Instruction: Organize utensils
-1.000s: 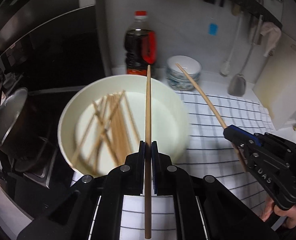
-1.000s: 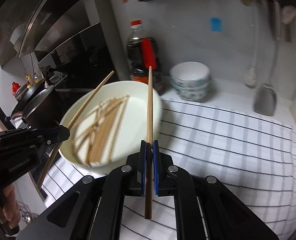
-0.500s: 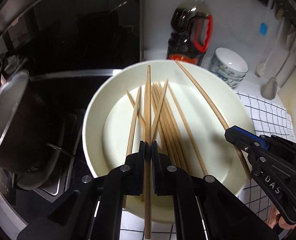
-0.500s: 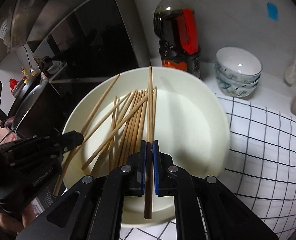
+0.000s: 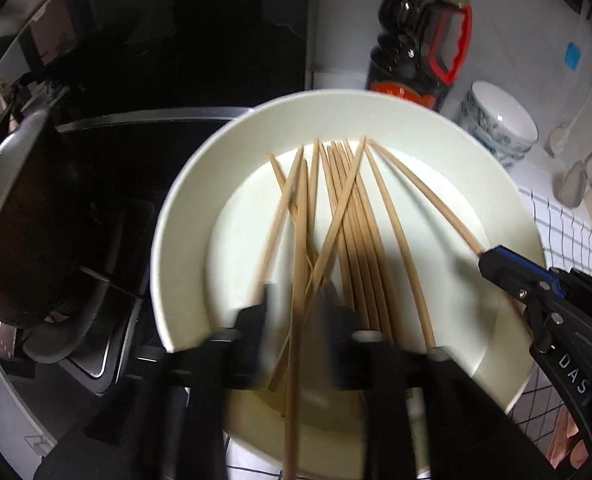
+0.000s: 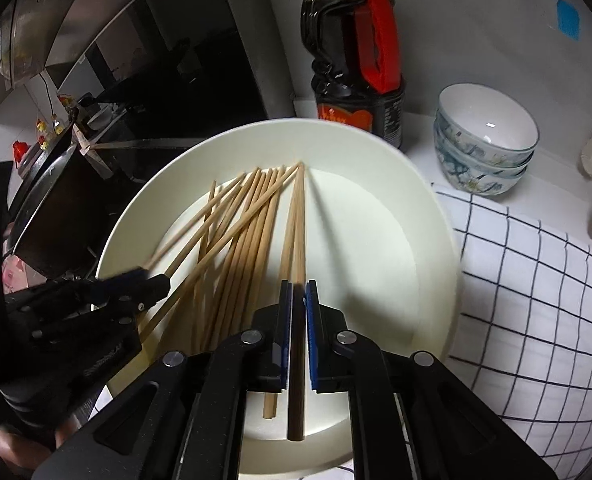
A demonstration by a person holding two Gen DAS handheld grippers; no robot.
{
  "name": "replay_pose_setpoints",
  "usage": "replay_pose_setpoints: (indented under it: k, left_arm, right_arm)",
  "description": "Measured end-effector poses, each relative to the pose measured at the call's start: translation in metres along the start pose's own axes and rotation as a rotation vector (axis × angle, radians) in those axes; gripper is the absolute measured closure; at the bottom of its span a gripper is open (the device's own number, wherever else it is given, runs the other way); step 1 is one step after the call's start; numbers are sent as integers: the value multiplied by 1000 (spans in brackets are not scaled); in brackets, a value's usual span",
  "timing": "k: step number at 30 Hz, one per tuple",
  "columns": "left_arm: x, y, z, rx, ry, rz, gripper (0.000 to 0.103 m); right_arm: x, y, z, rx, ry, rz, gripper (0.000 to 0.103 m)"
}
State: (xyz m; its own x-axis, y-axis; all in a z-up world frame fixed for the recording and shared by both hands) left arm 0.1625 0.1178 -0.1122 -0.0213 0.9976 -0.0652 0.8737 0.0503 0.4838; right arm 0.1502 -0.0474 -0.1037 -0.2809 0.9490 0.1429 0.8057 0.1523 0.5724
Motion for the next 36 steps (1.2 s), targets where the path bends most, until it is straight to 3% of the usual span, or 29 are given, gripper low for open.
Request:
replay_pose_setpoints:
  k: [1, 3, 6, 12, 17, 23, 36]
  left_arm:
    - [2, 1, -7, -22, 19, -12, 20]
    - [6, 2, -21, -69, 42, -23, 20]
    - [10, 1, -31, -59, 46, -43, 20]
    - [6, -4, -53, -55, 62, -45, 9]
    - [0, -11, -67, -58, 74, -31, 7]
    - [-3, -19, -80, -53, 72, -41, 7]
    - [3, -29, -97, -58, 91, -73, 6]
  right_arm:
    - [-2, 0, -3, -5, -1, -1, 89]
    - [-5, 0, -12, -22, -15, -11, 85]
    - [-9, -2, -24, -37, -19, -6, 78]
    - [-8, -9, -49, -50, -1, -2, 62]
    - [-2, -17, -64, -52, 10, -13, 50]
    - [0, -25, -77, -64, -18, 1, 42]
    - [0, -34, -95, -50, -34, 22, 41]
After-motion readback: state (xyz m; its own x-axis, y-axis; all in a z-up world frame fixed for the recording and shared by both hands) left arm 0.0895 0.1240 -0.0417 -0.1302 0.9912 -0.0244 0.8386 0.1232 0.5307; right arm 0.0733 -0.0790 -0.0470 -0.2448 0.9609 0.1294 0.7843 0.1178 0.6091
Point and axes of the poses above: each gripper's, at about its wrist camera, not at the fingertips, and z roughly the way its jaws point, x to its left, y to its top, the point moved 3 cm from there along z, roughly the way its jaws point, and after that the axes turned 4 degrees about -z, right-handed, at the moved point
